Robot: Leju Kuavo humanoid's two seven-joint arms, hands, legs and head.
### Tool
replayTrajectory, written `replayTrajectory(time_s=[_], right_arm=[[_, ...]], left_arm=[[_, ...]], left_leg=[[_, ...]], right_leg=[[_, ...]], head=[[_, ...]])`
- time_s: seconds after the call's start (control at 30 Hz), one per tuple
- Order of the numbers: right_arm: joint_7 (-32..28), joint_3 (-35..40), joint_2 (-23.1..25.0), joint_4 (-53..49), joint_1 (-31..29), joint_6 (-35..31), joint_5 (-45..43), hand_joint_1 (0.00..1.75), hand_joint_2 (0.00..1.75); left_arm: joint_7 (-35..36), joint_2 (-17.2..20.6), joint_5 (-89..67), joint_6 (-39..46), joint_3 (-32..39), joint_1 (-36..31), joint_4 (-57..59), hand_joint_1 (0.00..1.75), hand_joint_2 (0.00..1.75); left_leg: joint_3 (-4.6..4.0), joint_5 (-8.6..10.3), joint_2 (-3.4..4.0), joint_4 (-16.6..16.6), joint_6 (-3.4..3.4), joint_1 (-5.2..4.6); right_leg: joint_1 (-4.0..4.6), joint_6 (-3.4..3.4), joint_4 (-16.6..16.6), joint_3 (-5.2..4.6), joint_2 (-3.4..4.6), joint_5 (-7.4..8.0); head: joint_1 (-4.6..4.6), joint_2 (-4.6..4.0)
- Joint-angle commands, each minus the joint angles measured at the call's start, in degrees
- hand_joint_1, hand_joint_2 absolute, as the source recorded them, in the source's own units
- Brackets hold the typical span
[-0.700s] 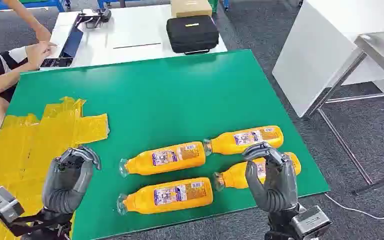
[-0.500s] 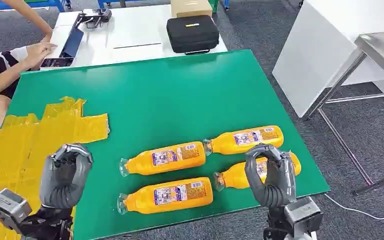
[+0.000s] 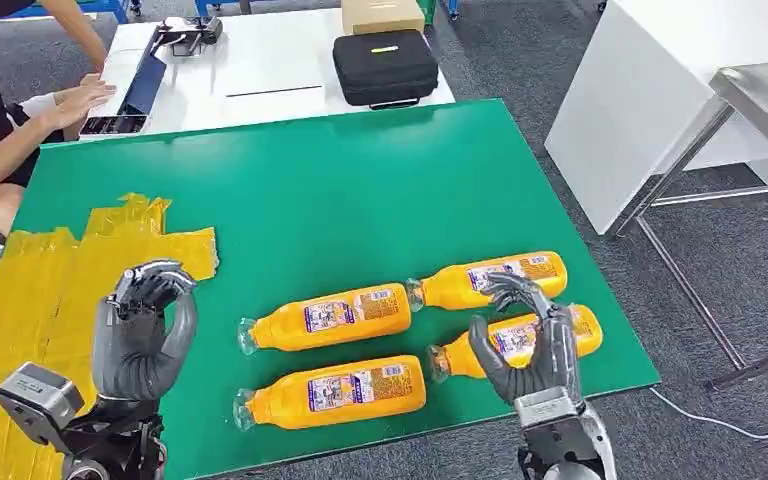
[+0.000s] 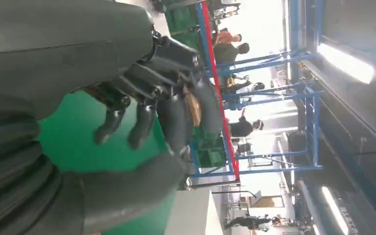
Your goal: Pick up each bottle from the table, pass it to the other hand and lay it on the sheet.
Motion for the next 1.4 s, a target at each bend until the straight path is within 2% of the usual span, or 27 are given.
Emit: replayTrajectory(time_s=[0.03, 0.07, 0.17, 0.27, 0.37, 0.5, 0.53, 0.57, 0.6, 0.7, 0.8, 0.83, 0.97, 1.1, 1.27, 1.4], right_arm=[[7.6, -5.0, -6.5, -3.2, 3.1, 4.7, 14.1, 0.0, 1.75], [8.9, -6.0, -7.3, -4.2, 3.9, 6.8, 15.9, 0.0, 1.75], [11.2, -9.9, -11.1, -5.9, 6.5, 16.3, 19.5, 0.0, 1.75], [10.1, -11.2, -10.9, -5.9, 7.0, 16.9, 19.1, 0.0, 1.75], [12.5, -14.3, -12.4, -5.2, 8.5, 23.2, 23.2, 0.0, 1.75], [8.7, -19.8, -13.9, -1.7, 7.8, 26.6, 23.5, 0.0, 1.75], [8.1, -20.7, -13.7, -1.1, 7.3, 27.2, 23.5, 0.0, 1.75], [7.7, -21.0, -13.6, -0.8, 6.9, 27.5, 23.4, 0.0, 1.75], [7.7, -21.0, -13.6, -0.8, 6.9, 27.5, 23.4, 0.0, 1.75], [7.7, -20.9, -13.2, -1.1, 6.9, 27.7, 23.5, 0.0, 1.75], [9.4, -22.1, -14.5, 0.0, 6.8, 33.9, 24.3, 0.0, 1.75], [10.2, -22.1, -16.4, 0.9, 6.8, 37.2, 23.7, 0.0, 1.75], [10.0, -21.5, -19.2, 5.9, 4.3, 41.2, 23.1, 0.0, 1.75], [10.4, -19.5, -19.3, 8.4, 2.0, 42.9, 23.6, 0.0, 1.75], [11.3, -16.1, -22.0, 14.2, -1.9, 45.1, 23.5, 0.0, 1.75], [11.3, -16.1, -22.0, 14.2, -1.9, 45.1, 23.5, 0.0, 1.75]], left_arm=[[0.5, 1.4, 0.4, -0.8, -0.8, -0.2, 3.5, 0.0, 1.75], [0.6, 1.4, 0.6, -1.0, -0.8, -0.2, 3.6, 0.0, 1.75], [0.9, 1.3, 1.4, -2.1, -0.3, -0.4, 4.1, 0.0, 1.75], [0.8, 1.2, 1.4, -2.4, -0.1, -0.4, 4.2, 0.0, 1.75], [1.0, 1.0, 1.8, -3.1, 0.6, -0.1, 4.5, 0.0, 1.75], [2.2, -0.9, 1.4, -3.7, 1.1, 1.2, 3.7, 0.0, 1.75], [2.2, -1.0, 1.4, -3.7, 1.1, 1.3, 3.8, 0.0, 1.75], [2.2, -1.0, 1.4, -3.6, 1.1, 1.2, 3.9, 0.0, 1.75], [2.2, -1.0, 1.4, -3.6, 1.1, 1.2, 3.9, 0.0, 1.75], [2.2, -1.0, 1.4, -3.6, 1.2, 1.1, 4.0, 0.0, 1.75], [2.7, -1.0, 1.5, -4.1, 1.3, 0.9, 4.2, 0.0, 1.75], [2.8, -0.9, 1.7, -4.2, 1.3, 0.7, 4.5, 0.0, 1.75], [3.0, -1.0, 2.1, -4.4, 1.4, 0.3, 5.6, 0.0, 1.75], [3.4, -1.2, 2.2, -4.5, 1.2, 0.4, 5.9, 0.0, 1.75], [4.8, -1.6, 2.1, -4.8, 1.1, 0.8, 5.8, 0.0, 1.75], [4.8, -1.6, 2.1, -4.8, 1.1, 0.8, 5.8, 0.0, 1.75]], left_leg=[[0.46, -0.16, -0.09, -0.1, -0.08, 0.0], [0.23, -0.07, -0.08, -0.1, -0.04, -0.03], [0.34, -0.11, -0.15, -0.1, -0.06, -0.03], [0.24, -0.09, -0.11, -0.1, -0.04, -0.02], [0.43, -0.18, -0.06, -0.1, -0.06, -0.03], [0.16, -0.08, -0.08, -0.1, 0.0, -0.03], [0.58, -0.24, -0.14, -0.1, -0.06, -0.02], [0.19, -0.1, 0.03, -0.1, 0.0, -0.01], [0.37, -0.18, 0.04, -0.1, -0.02, -0.01], [0.22, -0.1, -0.04, -0.1, -0.02, -0.01], [0.39, -0.17, -0.03, -0.1, -0.06, -0.01], [0.24, -0.13, 0.01, -0.1, -0.04, 0.01], [0.47, -0.19, -0.02, -0.1, -0.05, 0.0], [0.31, -0.12, 0.07, -0.1, -0.03, 0.0], [0.51, -0.19, 0.09, -0.1, -0.07, 0.02], [0.23, -0.11, 0.04, -0.1, -0.02, 0.01]], right_leg=[[-0.03, -0.13, -0.1, 0.52, 0.14, -0.18], [-0.05, -0.07, -0.1, 0.27, 0.08, -0.09], [-0.06, -0.11, -0.1, 0.4, 0.05, -0.16], [-0.04, -0.08, -0.1, 0.3, 0.05, -0.1], [-0.05, -0.13, -0.1, 0.48, 0.17, -0.17], [-0.03, -0.05, -0.1, 0.2, 0.04, -0.05], [-0.05, -0.14, -0.2, 0.67, 0.14, -0.22], [-0.02, -0.05, -0.1, 0.21, 0.15, -0.03], [-0.02, -0.08, -0.1, 0.4, 0.23, -0.09], [-0.02, -0.06, -0.1, 0.25, 0.09, -0.05], [-0.02, -0.1, -0.1, 0.44, 0.15, -0.11], [0.01, -0.07, -0.1, 0.28, 0.15, -0.05], [-0.02, -0.1, -0.2, 0.54, 0.21, -0.1], [-0.01, -0.07, -0.2, 0.33, 0.23, -0.01], [0.01, -0.12, -0.2, 0.55, 0.31, -0.06], [0.01, -0.05, -0.1, 0.27, 0.16, -0.01]], head=[[0.0, 0.0], [0.0, 0.02], [0.0, 0.0], [0.0, 0.0], [0.02, 0.0], [0.02, 0.0], [0.02, 0.0], [-0.02, 0.0], [0.0, 0.0], [0.0, 0.0], [0.0, 0.0], [0.0, 0.0], [0.0, 0.0], [-0.02, 0.0], [0.0, 0.0], [0.0, 0.0]])
